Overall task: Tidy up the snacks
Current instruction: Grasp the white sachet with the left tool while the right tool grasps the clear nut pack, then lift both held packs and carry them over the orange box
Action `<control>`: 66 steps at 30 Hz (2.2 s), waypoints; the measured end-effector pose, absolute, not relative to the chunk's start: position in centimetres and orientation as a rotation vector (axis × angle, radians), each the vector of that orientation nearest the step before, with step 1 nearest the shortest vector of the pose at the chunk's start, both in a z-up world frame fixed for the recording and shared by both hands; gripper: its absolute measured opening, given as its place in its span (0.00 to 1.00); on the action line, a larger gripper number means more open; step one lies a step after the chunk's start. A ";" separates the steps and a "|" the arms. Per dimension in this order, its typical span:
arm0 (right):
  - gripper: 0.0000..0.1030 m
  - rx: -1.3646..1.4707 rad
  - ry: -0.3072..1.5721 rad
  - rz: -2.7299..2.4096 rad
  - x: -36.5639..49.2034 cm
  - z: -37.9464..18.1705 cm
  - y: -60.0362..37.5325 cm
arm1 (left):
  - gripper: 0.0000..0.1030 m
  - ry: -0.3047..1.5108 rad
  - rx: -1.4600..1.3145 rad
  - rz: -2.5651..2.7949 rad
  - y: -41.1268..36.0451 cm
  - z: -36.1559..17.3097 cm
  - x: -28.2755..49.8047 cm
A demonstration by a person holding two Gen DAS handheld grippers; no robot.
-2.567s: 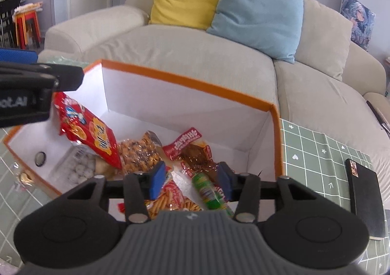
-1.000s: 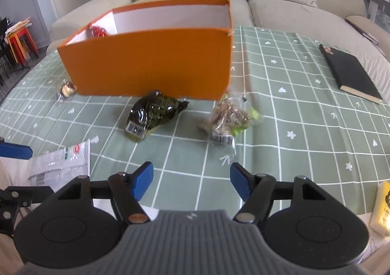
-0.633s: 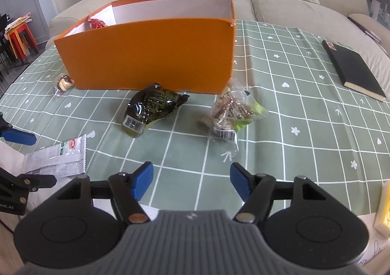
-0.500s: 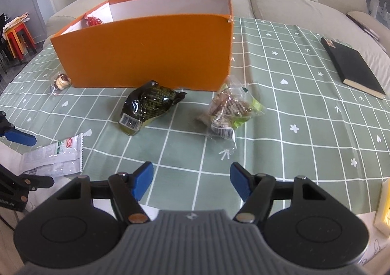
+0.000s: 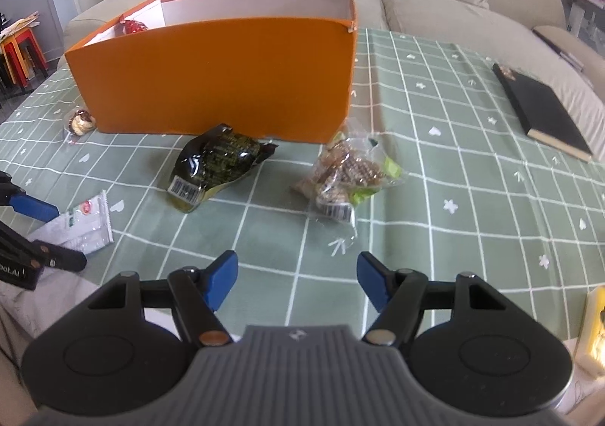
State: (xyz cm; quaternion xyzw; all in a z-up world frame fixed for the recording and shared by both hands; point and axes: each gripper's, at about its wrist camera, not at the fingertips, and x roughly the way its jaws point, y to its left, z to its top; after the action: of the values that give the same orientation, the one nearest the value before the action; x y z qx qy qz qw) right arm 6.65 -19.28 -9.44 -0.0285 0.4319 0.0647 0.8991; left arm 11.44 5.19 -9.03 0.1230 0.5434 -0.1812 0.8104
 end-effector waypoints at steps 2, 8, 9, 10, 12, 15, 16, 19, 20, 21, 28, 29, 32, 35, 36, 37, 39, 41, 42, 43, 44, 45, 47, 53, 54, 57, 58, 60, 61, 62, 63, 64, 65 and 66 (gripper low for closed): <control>0.66 -0.065 0.887 0.126 6.8 -9.5 -19.3 | 0.67 1.145 0.247 -0.364 4.6 -9.0 11.7; 0.66 -0.072 0.853 0.107 7.5 -9.6 -19.5 | 0.65 1.097 0.123 -0.261 3.1 -9.3 13.6; 0.66 -0.072 0.843 0.104 7.7 -9.6 -19.5 | 0.66 1.092 0.094 -0.245 3.1 -9.4 13.9; 0.66 -0.072 0.836 0.100 7.9 -9.6 -19.6 | 0.67 1.087 0.063 -0.234 3.0 -9.4 14.2; 0.66 -0.066 0.825 0.094 8.3 -9.6 -19.8 | 0.76 1.087 0.065 -0.233 2.8 -9.5 14.5; 0.66 -0.051 0.815 0.091 8.9 -9.7 -20.2 | 0.84 1.111 0.160 -0.289 2.1 -9.6 14.0; 0.66 -0.043 0.811 0.091 9.1 -9.7 -20.3 | 0.85 1.117 0.195 -0.302 1.9 -9.7 13.7; 0.66 -0.019 0.807 0.092 9.7 -9.9 -20.8 | 0.90 1.124 0.224 -0.322 2.2 -10.0 13.0; 0.66 -0.012 0.809 0.089 9.9 -10.0 -20.9 | 0.90 1.123 0.211 -0.320 2.4 -10.0 13.0; 0.66 -0.004 0.811 0.086 10.2 -10.2 -21.0 | 0.90 1.120 0.206 -0.316 2.5 -10.0 13.0; 0.66 0.057 0.814 0.072 11.4 -10.9 -21.9 | 0.83 1.091 0.193 -0.320 2.1 -10.2 13.0; 0.65 0.059 0.813 0.074 11.4 -11.0 -22.0 | 0.79 1.086 0.193 -0.321 2.0 -10.2 12.9; 0.60 0.049 0.812 0.078 11.5 -11.1 -21.8 | 0.63 1.067 0.185 -0.318 1.8 -9.9 12.7; 0.55 0.032 0.809 0.086 11.4 -11.1 -21.6 | 0.57 1.062 0.172 -0.298 1.7 -9.8 12.7; 0.55 0.029 0.807 0.089 11.3 -11.0 -21.6 | 0.56 1.060 0.171 -0.293 1.7 -9.8 12.8; 0.54 0.026 0.807 0.091 11.2 -11.0 -21.5 | 0.56 1.056 0.168 -0.285 1.6 -9.8 12.8; 0.53 0.018 0.805 0.089 11.1 -10.9 -21.5 | 0.55 1.043 0.157 -0.268 1.8 -9.8 12.5; 0.51 0.006 0.796 0.088 10.8 -10.8 -21.4 | 0.54 1.031 0.144 -0.253 1.9 -9.8 12.3; 0.50 -0.002 0.791 0.088 10.6 -10.6 -21.3 | 0.53 1.025 0.134 -0.244 1.9 -9.7 12.2; 0.49 -0.008 0.789 0.086 10.5 -10.5 -21.3 | 0.53 1.023 0.127 -0.237 2.0 -9.7 12.1; 0.49 -0.015 0.788 0.084 10.3 -10.5 -21.3 | 0.53 1.021 0.118 -0.229 2.1 -9.7 12.0; 0.49 -0.020 0.787 0.082 10.2 -10.4 -21.3 | 0.53 1.019 0.107 -0.222 2.3 -9.6 11.9; 0.48 -0.025 0.785 0.081 9.9 -10.3 -21.3 | 0.52 1.009 0.079 -0.215 2.7 -9.4 11.7; 0.48 -0.044 0.755 0.073 9.1 -9.5 -21.4 | 0.52 0.949 0.060 -0.200 3.2 -7.8 10.9; 0.47 -0.048 0.749 0.074 9.0 -9.3 -21.3 | 0.52 0.936 0.060 -0.200 3.1 -7.5 10.8; 0.45 -0.062 0.740 0.079 8.5 -8.8 -21.0 | 0.52 0.906 0.048 -0.209 3.1 -6.5 10.5; 0.45 -0.067 0.735 0.082 8.3 -8.6 -21.0 | 0.52 0.893 0.047 -0.211 3.0 -6.1 10.4; 0.44 -0.071 0.724 0.091 7.9 -8.1 -20.7 | 0.52 0.867 0.056 -0.210 2.9 -5.3 10.2; 0.44 -0.071 0.718 0.096 7.7 -7.9 -20.7 | 0.52 0.856 0.062 -0.206 2.8 -4.9 10.2; 0.43 -0.071 0.711 0.099 7.5 -7.6 -20.6 | 0.52 0.846 0.064 -0.203 2.7 -4.4 10.1; 0.43 -0.072 0.704 0.101 7.3 -7.3 -20.5 | 0.52 0.834 0.062 -0.201 2.8 -3.9 10.1; 0.43 -0.071 0.696 0.102 7.2 -7.0 -20.5 | 0.52 0.824 0.058 -0.202 2.8 -3.5 10.0; 0.43 -0.068 0.688 0.105 7.0 -6.7 -20.4 | 0.52 0.812 0.053 -0.203 2.9 -3.1 10.0; 0.42 -0.066 0.678 0.108 6.9 -6.4 -20.4 | 0.52 0.797 0.049 -0.204 3.0 -2.5 10.0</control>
State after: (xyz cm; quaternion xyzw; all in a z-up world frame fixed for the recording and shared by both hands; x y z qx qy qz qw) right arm 6.88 -20.38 -6.35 -0.0321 0.3325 0.0531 0.9410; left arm 9.96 2.95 -2.54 0.0239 0.3874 -0.0990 0.9163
